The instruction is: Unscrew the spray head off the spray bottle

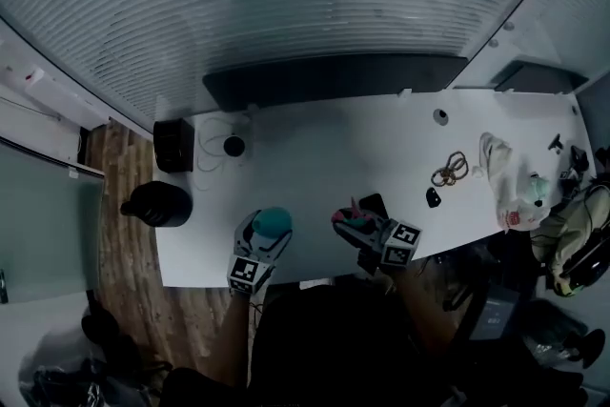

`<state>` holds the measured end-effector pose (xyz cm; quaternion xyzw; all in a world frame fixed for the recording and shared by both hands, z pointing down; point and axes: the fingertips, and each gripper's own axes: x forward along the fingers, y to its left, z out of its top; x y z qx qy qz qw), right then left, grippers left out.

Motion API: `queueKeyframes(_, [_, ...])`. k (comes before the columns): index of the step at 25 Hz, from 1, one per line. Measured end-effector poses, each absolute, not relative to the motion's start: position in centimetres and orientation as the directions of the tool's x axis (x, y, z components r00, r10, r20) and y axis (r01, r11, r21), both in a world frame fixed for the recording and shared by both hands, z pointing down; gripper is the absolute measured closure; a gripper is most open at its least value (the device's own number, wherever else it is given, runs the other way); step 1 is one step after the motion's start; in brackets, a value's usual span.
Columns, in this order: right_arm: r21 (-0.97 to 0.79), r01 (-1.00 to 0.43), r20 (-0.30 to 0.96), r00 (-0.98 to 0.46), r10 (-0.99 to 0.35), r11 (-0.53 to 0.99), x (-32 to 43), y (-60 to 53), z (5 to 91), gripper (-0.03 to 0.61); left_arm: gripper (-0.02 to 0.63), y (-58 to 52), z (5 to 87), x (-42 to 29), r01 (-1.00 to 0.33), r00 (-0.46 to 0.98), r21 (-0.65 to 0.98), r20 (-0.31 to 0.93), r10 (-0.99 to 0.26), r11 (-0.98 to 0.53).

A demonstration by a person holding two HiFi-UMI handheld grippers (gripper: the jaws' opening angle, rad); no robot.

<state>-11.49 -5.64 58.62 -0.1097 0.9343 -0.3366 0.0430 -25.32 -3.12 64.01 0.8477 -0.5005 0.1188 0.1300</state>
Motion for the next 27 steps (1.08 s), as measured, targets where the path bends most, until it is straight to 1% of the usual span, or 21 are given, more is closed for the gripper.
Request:
queueKeyframes(2, [-0.637, -0.21, 0.004, -0.963, -0.27, 0.742, -12.3, -5.2, 59.2, 0.448, 0.238, -3.4, 63.1, -26.1, -0.87, 0.483, 0.08, 0.333, -0.81, -0.486])
queueKeyframes(6, [-0.632, -0.236, 0.008, -0.954, -0.299, 0.738, -13.7, -4.6, 59.2, 0.449, 0.238, -2.7, 63.5, -26.9, -0.836, 0.51, 0.022, 0.403, -0.76, -0.549])
queueKeyframes(9, [-0.605, -0.248, 0.017, -0.954, -0.299, 0.757, -14.5, -4.8, 59.1, 0.448, 0.238, -2.4, 65.2, -27.7, -0.836, 0.471, -0.017, 0.49, -0.734, -0.548])
queueKeyframes(12, [-0.577, -0.249, 0.023, -0.957, -0.289, 0.778, -14.8, -5.2, 58.6, 0.448, 0.238, -2.3, 66.3, -28.2, -0.856, 0.43, -0.018, 0.53, -0.731, -0.517])
queueKeyframes(15, [-0.564, -0.242, 0.019, -0.96, -0.28, 0.79, -14.5, -5.1, 58.3, 0.448, 0.238, -2.1, 66.4, -27.7, -0.853, 0.43, -0.03, 0.526, -0.734, -0.521])
queueKeyframes(19, [-0.557, -0.215, 0.044, -0.972, -0.231, 0.802, -13.6, -4.2, 57.9, 0.448, 0.238, -1.3, 65.5, -25.7, -0.858, 0.434, -0.01, 0.52, -0.736, -0.514])
queueKeyframes(27, [-0.546, -0.163, 0.042, -0.985, -0.167, 0.822, -9.9, -2.8, 58.1, 0.448, 0.238, 0.5, 66.5, -22.9, -0.886, 0.376, -0.027, 0.543, -0.751, -0.464])
